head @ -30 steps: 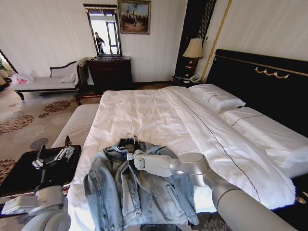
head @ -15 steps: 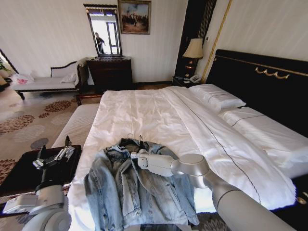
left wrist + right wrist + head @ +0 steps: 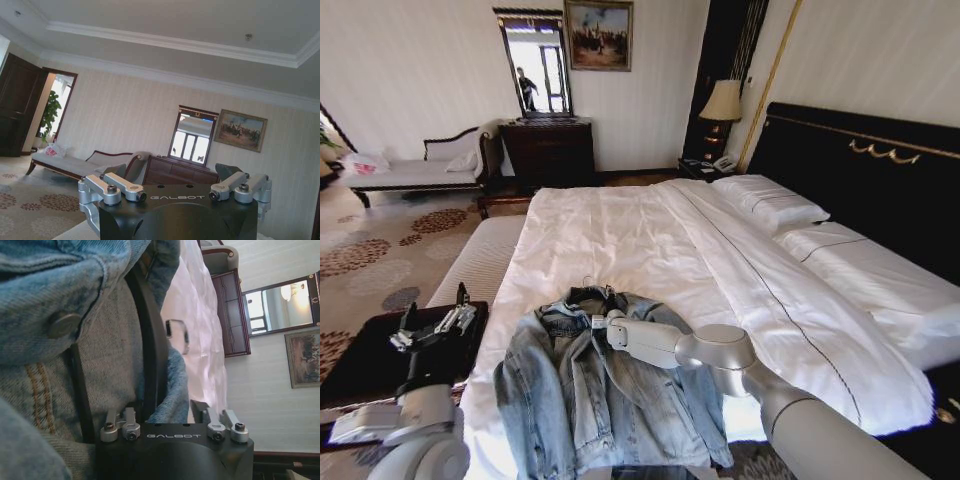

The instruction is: Pick up the clothes from the bed and hang them on the clothes hanger.

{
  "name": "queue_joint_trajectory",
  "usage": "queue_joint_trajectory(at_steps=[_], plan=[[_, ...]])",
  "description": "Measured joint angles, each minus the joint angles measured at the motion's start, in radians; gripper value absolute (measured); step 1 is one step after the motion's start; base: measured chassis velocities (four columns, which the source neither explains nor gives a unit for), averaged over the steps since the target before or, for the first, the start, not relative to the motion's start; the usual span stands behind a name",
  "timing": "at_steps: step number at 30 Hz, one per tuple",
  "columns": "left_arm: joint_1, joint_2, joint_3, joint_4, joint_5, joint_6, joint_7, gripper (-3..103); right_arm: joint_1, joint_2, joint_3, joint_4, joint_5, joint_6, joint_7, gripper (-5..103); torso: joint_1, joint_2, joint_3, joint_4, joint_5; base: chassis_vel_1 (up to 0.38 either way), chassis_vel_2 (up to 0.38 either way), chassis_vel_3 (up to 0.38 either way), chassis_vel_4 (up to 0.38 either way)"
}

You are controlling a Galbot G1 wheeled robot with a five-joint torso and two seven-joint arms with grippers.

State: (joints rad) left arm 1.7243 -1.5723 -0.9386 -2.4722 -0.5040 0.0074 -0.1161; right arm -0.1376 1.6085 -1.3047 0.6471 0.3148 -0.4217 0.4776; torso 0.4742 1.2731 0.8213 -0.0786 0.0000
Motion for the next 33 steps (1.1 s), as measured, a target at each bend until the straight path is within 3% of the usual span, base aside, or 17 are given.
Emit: queue_joint_trajectory(at_steps=[8, 14, 21, 23, 25, 26, 30, 33], plan=[[-0.009, 0.001, 0.0, 0.01, -0.001, -0.001, -0.002, 100, 0.005, 0.0, 0.009, -0.017, -0.048, -0.032, 0.027, 26, 0.0, 0.0, 0.0, -0.0001, 0.0001, 0.0, 0.0, 0.0, 0.0], [-0.015, 0.002, 0.0, 0.013, 0.0, 0.003, -0.003, 100, 0.014, -0.001, 0.051, -0.017, -0.135, -0.008, 0.086, 24, 0.0, 0.0, 0.0, -0.0006, -0.0003, 0.0, 0.0, 0.0, 0.0], [-0.009, 0.004, -0.003, 0.011, 0.001, 0.005, -0.003, 100, 0.043, -0.005, 0.102, 0.184, -0.163, -0.007, 0.205, 24, 0.0, 0.0, 0.0, 0.0, -0.0001, 0.0, 0.0, 0.0, 0.0], [-0.005, 0.004, -0.001, 0.007, 0.004, 0.006, -0.004, 100, 0.048, -0.033, 0.133, 0.252, -0.174, -0.007, 0.247, 24, 0.0, 0.0, 0.0, 0.0011, 0.0001, 0.0, 0.0, 0.0, 0.0], [-0.001, 0.004, 0.005, 0.001, 0.012, 0.008, -0.004, 100, 0.058, -0.096, 0.178, 0.335, -0.187, -0.007, 0.286, 24, 0.0, 0.0, 0.0, -0.0001, -0.0001, 0.0, 0.0, 0.0, 0.0], [-0.001, 0.004, 0.005, 0.001, 0.012, 0.008, -0.004, 100, 0.058, -0.096, 0.178, 0.335, -0.187, -0.007, 0.286, 24, 0.0, 0.0, 0.0, -0.0001, -0.0001, 0.0, 0.0, 0.0, 0.0], [0.009, 0.0, 0.017, -0.012, 0.02, 0.01, -0.012, 100, 0.091, -0.22, 0.26, 0.498, -0.222, -0.002, 0.311, 24, 0.0, 0.0, 0.0, -0.0004, 0.0004, 0.0, 0.0, 0.0, 0.0], [0.018, -0.001, 0.021, -0.021, 0.024, 0.011, -0.017, 100, 0.102, -0.273, 0.311, 0.568, -0.261, 0.01, 0.312, 24, 0.0, 0.0, 0.0, -0.0003, 0.0003, 0.0, 0.0, 0.0, 0.0]])
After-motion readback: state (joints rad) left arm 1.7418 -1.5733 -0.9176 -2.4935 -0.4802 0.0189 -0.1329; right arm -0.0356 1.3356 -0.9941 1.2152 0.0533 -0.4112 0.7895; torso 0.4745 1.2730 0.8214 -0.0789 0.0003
